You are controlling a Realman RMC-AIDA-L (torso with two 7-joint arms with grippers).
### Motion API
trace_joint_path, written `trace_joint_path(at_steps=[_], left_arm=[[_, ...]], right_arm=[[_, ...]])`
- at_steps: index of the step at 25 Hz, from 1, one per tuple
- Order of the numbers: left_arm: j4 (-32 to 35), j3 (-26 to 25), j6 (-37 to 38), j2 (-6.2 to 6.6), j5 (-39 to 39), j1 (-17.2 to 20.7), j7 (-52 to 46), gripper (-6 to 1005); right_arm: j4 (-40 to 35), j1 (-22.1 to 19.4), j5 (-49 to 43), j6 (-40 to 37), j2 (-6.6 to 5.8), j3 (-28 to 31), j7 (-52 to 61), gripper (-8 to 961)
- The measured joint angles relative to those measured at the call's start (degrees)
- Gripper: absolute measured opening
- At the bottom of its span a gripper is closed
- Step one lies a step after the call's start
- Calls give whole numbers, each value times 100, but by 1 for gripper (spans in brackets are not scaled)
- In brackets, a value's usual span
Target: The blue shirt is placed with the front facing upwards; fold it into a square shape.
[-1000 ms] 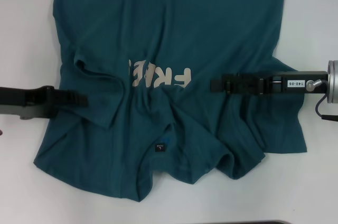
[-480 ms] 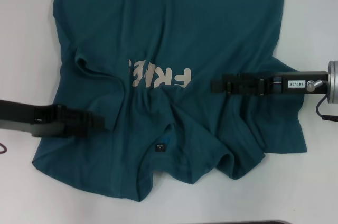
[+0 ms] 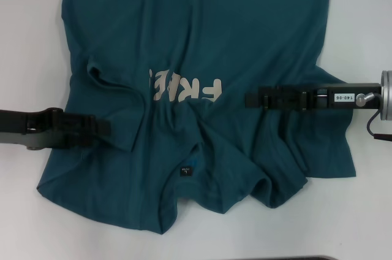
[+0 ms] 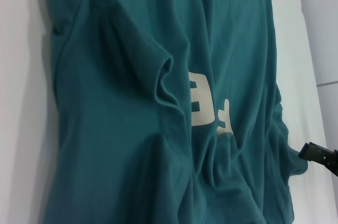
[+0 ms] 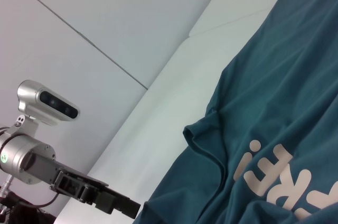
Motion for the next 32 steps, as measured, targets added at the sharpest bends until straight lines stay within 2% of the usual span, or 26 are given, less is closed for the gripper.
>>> trace_joint_path(at_steps=[9,13,22,32], left_arm=[[43,68,61,-84,111,5,-344,668],[42,99,-216,-231,228,18,-600,662],[-22,109,-576,-418,473,18,-813,648],[-38,321,-767,-450,496,-22,-866,632]], right_arm=[[-23,17,0,4,-18,2,72,942],[-26,-7,0,11,-19,1,74,941],[-31,-50,0,17,-27,33,78,942],[-31,-56,0,18,-29,36,79,942]])
